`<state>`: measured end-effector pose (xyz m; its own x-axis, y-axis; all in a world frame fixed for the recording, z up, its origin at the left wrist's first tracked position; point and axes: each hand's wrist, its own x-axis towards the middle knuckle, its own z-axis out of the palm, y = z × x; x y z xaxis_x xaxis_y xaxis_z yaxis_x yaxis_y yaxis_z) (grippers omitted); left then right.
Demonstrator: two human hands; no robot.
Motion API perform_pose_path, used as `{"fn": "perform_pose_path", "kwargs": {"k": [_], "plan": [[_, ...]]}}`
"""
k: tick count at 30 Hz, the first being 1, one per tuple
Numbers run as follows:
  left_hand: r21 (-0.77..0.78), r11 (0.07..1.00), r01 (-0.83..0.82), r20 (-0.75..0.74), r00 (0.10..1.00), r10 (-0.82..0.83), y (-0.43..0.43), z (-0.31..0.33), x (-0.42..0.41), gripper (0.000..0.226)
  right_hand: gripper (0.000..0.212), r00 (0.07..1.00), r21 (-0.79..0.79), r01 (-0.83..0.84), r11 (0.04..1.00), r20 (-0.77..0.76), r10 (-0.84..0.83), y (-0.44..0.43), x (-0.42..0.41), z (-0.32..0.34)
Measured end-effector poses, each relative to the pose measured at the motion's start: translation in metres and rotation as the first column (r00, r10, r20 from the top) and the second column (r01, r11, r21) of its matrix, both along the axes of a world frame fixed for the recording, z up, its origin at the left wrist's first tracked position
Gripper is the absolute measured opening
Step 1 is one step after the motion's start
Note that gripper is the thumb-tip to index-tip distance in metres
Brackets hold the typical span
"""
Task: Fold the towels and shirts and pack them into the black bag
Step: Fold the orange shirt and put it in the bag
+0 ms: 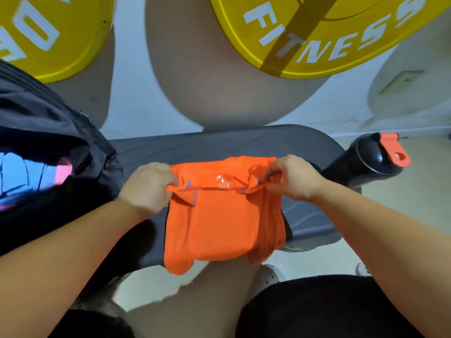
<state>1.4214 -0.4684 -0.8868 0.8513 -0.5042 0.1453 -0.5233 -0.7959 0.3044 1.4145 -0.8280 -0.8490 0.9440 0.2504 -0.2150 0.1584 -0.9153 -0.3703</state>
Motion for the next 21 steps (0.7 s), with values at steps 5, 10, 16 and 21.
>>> {"fn": "perform_pose_path", "kwargs": {"k": [5, 10, 16, 21], "plan": [[0.255, 0.960, 0.120, -0.331, 0.943, -0.030, 0.011, -0.017, -0.043, 0.025, 0.039, 0.842, -0.308, -0.377, 0.874, -0.506, 0.185, 0.004, -0.032, -0.002], [0.035, 0.988, -0.152, -0.304, 0.940, 0.155, -0.004, -0.005, -0.050, 0.038, 0.046, 0.938, -0.222, -0.056, 0.973, -0.346, -0.025, 0.005, -0.033, -0.001], [0.029, 0.946, -0.323, -0.418, 0.856, 0.305, -0.032, -0.017, -0.038, 0.054, 0.072, 0.930, -0.171, 0.140, 0.975, -0.316, -0.189, 0.016, -0.025, -0.029], [0.010, 0.886, -0.464, -0.460, 0.784, 0.416, -0.036, -0.028, -0.033, 0.030, 0.018, 0.943, -0.194, 0.192, 0.962, -0.235, -0.236, 0.020, -0.029, -0.041]]}}
